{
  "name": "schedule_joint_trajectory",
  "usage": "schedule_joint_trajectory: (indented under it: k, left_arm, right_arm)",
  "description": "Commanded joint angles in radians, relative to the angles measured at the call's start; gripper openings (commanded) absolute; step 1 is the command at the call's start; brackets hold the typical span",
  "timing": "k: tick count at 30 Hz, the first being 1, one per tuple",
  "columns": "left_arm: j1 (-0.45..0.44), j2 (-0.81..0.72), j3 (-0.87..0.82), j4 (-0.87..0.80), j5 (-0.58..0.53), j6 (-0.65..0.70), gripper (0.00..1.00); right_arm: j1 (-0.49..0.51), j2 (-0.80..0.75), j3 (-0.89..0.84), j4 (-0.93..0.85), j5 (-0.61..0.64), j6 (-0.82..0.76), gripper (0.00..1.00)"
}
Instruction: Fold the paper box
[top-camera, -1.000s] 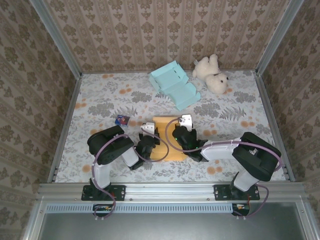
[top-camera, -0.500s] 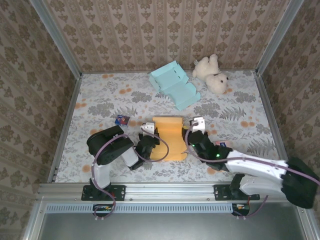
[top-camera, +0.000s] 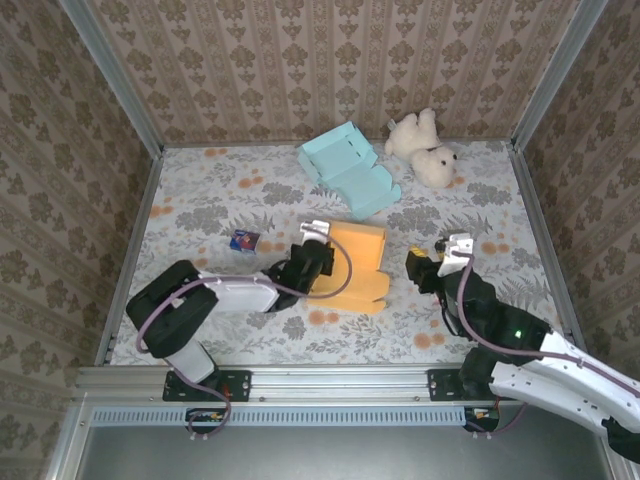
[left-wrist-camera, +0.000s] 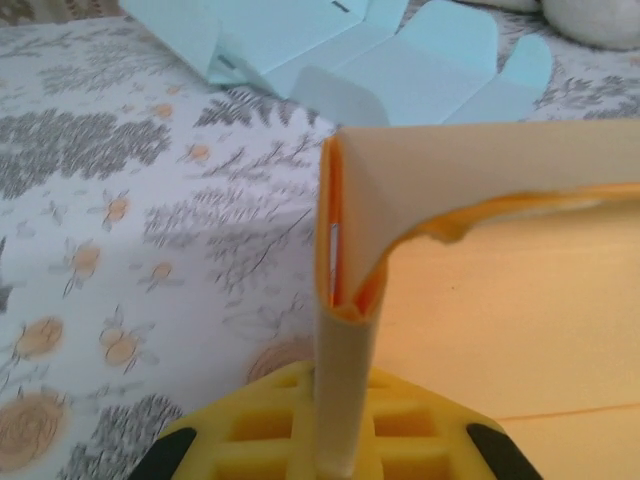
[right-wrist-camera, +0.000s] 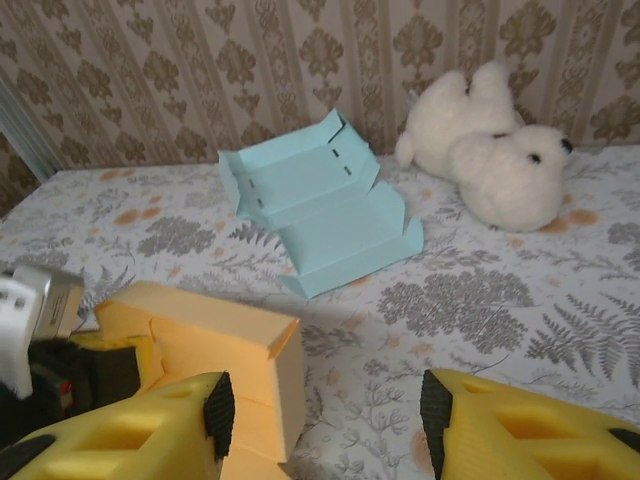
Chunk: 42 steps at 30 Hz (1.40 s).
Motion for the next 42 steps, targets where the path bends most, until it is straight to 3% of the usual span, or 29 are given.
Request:
schedule_joint_trajectory:
  k: [1, 8, 14, 18, 26, 38, 42]
  left_arm:
    - [0.002, -0.052, 0.099, -0.499, 0.032, -0.006, 0.0]
    - [0.002, -0.083, 0.315, -0.893, 0.115, 0.113, 0.0]
    - [-0.016, 0.059, 0.602, -1.21, 0.154, 0.396, 0.0]
    - [-0.048, 0.143, 0.737, -1.326, 0.187, 0.576, 0.0]
    - [-0.078, 0.278, 0.894, -1.38, 0.138, 0.769, 0.0]
    - [-0.084, 0.434, 0.897, -1.302, 0.066, 0.846, 0.0]
    - [-0.083, 0.496, 0.899, -1.241, -0.004, 0.858, 0.0]
  right_arm:
    - [-0.003, -0.08, -0.067, 0.009, -0.002, -0.057, 0.55]
    - [-0.004, -0.255, -0.14, 0.017, -0.069, -0.008, 0.56]
    - [-0.004, -0.398, -0.158, -0.042, -0.07, 0.03, 0.56]
    - [-0.004, -0.466, -0.166, -0.066, -0.07, 0.042, 0.56]
    - [-0.003, -0.484, -0.162, -0.081, -0.071, 0.049, 0.56]
    - [-0.004, -0.484, -0.171, -0.068, -0.105, 0.064, 0.56]
    - [-0.004, -0.482, -0.172, -0.066, -0.105, 0.066, 0.56]
